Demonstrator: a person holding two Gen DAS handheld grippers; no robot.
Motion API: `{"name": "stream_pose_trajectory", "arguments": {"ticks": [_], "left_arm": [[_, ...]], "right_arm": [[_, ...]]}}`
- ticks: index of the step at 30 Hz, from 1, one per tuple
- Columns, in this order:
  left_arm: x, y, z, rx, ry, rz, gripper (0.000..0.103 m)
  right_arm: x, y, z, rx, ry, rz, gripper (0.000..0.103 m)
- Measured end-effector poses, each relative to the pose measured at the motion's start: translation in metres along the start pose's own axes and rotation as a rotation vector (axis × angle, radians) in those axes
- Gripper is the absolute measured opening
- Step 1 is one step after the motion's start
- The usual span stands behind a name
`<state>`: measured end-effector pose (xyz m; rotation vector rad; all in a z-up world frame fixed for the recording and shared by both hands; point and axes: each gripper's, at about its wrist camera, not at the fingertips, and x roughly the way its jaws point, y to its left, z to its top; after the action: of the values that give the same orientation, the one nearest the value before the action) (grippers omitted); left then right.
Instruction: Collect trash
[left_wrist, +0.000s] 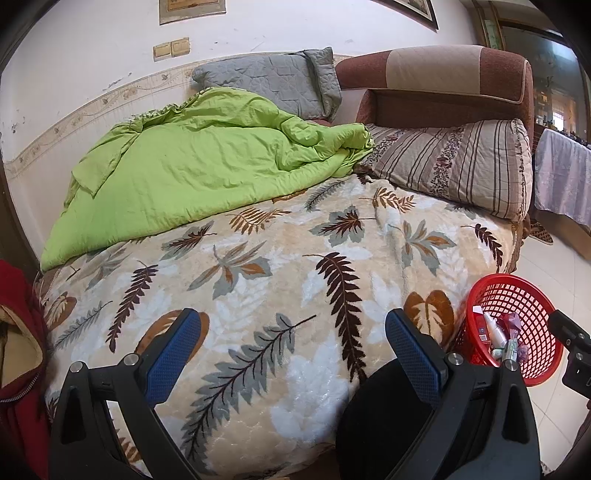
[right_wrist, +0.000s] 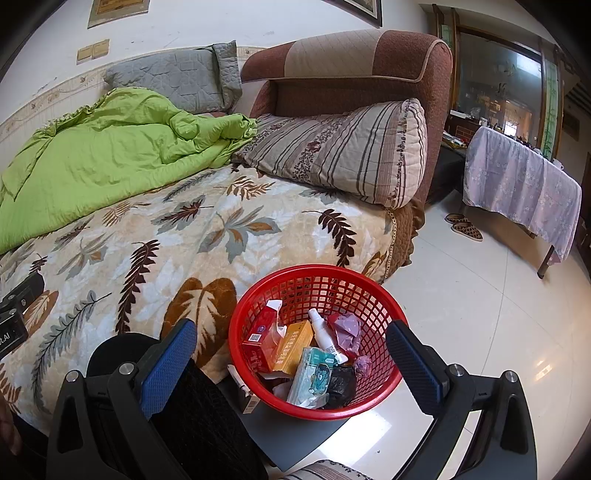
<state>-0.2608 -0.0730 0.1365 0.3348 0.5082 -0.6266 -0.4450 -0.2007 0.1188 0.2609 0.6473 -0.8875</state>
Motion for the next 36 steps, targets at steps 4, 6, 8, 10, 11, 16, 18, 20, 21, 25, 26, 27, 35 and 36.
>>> {"name": "stream_pose_trajectory", "arguments": {"ticks": [4, 6, 8, 10, 11, 16, 18, 20, 21, 25, 26, 27, 35, 36], "left_arm": [[0.0, 0.0, 0.0, -0.002, 0.0, 0.001, 0.1], [0.0, -0.001, 0.0, -0.001, 0.0, 0.001, 0.1], [0.0, 0.0, 0.0, -0.004, 0.001, 0.0, 0.1], [0.0, -0.001, 0.0, -0.005, 0.002, 0.001, 0.1], [0.001, 0.001, 0.0, -0.002, 0.002, 0.0, 0.1], [0.006, 0.005, 0.0, -0.046, 0.029, -0.021, 0.1], [0.013, 0.015, -0.001, -0.096, 0.059, -0.022, 0.1], [0.02, 0.033, -0.002, -0.145, 0.075, 0.026, 0.1], [0.024, 0.044, -0.002, -0.168, 0.085, 0.061, 0.1], [0.053, 0.101, -0.01, -0.295, 0.174, 0.195, 0.1], [0.062, 0.118, -0.015, -0.33, 0.215, 0.222, 0.1], [0.071, 0.131, -0.02, -0.36, 0.257, 0.236, 0.1], [0.147, 0.203, -0.06, -0.572, 0.475, 0.258, 0.099], [0.155, 0.205, -0.062, -0.574, 0.476, 0.269, 0.099]], "right_arm": [[0.0, 0.0, 0.0, 0.0, -0.001, 0.0, 0.103], [0.0, 0.0, 0.0, -0.001, 0.0, -0.001, 0.103], [0.0, 0.0, 0.0, 0.0, -0.001, -0.001, 0.103], [0.0, 0.0, 0.0, 0.0, 0.0, 0.0, 0.103], [0.0, 0.0, 0.0, -0.001, 0.0, -0.001, 0.103], [0.0, 0.002, 0.001, 0.0, -0.012, 0.003, 0.103], [0.003, 0.01, 0.007, -0.014, -0.011, 0.041, 0.103], [0.008, 0.026, 0.017, -0.047, -0.006, 0.085, 0.103], [0.012, 0.037, 0.024, -0.071, -0.01, 0.109, 0.103], [0.03, 0.094, 0.055, -0.196, -0.003, 0.216, 0.103], [0.037, 0.113, 0.063, -0.224, 0.005, 0.255, 0.103], [0.043, 0.129, 0.067, -0.256, 0.011, 0.274, 0.103], [0.148, 0.305, 0.072, -0.41, 0.231, 0.403, 0.103], [0.168, 0.326, 0.07, -0.391, 0.249, 0.403, 0.103]]}}
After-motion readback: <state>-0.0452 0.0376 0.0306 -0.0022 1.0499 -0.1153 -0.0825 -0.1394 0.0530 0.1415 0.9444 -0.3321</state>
